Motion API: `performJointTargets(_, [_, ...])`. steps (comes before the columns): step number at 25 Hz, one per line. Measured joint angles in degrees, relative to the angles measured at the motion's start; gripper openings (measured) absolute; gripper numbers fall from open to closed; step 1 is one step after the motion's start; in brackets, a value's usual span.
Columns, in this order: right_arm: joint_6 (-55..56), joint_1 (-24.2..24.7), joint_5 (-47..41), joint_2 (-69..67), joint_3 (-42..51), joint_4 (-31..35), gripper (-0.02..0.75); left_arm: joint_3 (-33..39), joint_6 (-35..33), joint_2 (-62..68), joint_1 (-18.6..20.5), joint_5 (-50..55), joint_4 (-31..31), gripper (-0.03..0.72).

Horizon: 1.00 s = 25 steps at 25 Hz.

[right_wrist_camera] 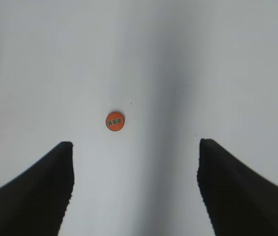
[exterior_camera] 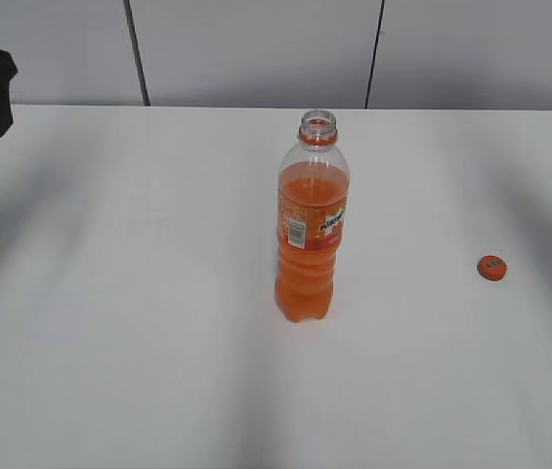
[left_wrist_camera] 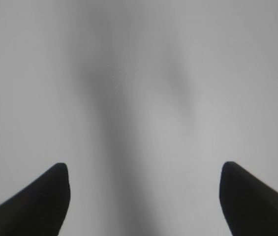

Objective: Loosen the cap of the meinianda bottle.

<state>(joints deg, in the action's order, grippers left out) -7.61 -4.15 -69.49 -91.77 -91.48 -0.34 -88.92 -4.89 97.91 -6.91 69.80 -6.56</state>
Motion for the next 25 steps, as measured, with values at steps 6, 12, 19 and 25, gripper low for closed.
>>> performJointTargets(6, [-0.04,0.00,0.00,3.73,5.69,2.65,0.586,7.36,0.00,-6.26,0.00,-0.06,0.28,0.564])
performJointTargets(12, [-0.04,0.00,-0.06,8.37,16.79,2.88,0.586,22.37,0.00,-15.28,0.00,-1.20,0.41,0.563])
performJointTargets(19, [-0.09,0.00,1.93,15.61,32.46,2.88,0.586,36.84,0.00,-25.05,0.00,-5.33,2.67,0.563])
performJointTargets(25, [-0.06,0.00,6.24,21.95,42.75,2.88,0.586,45.16,0.04,-32.46,0.00,-7.26,6.19,0.563])
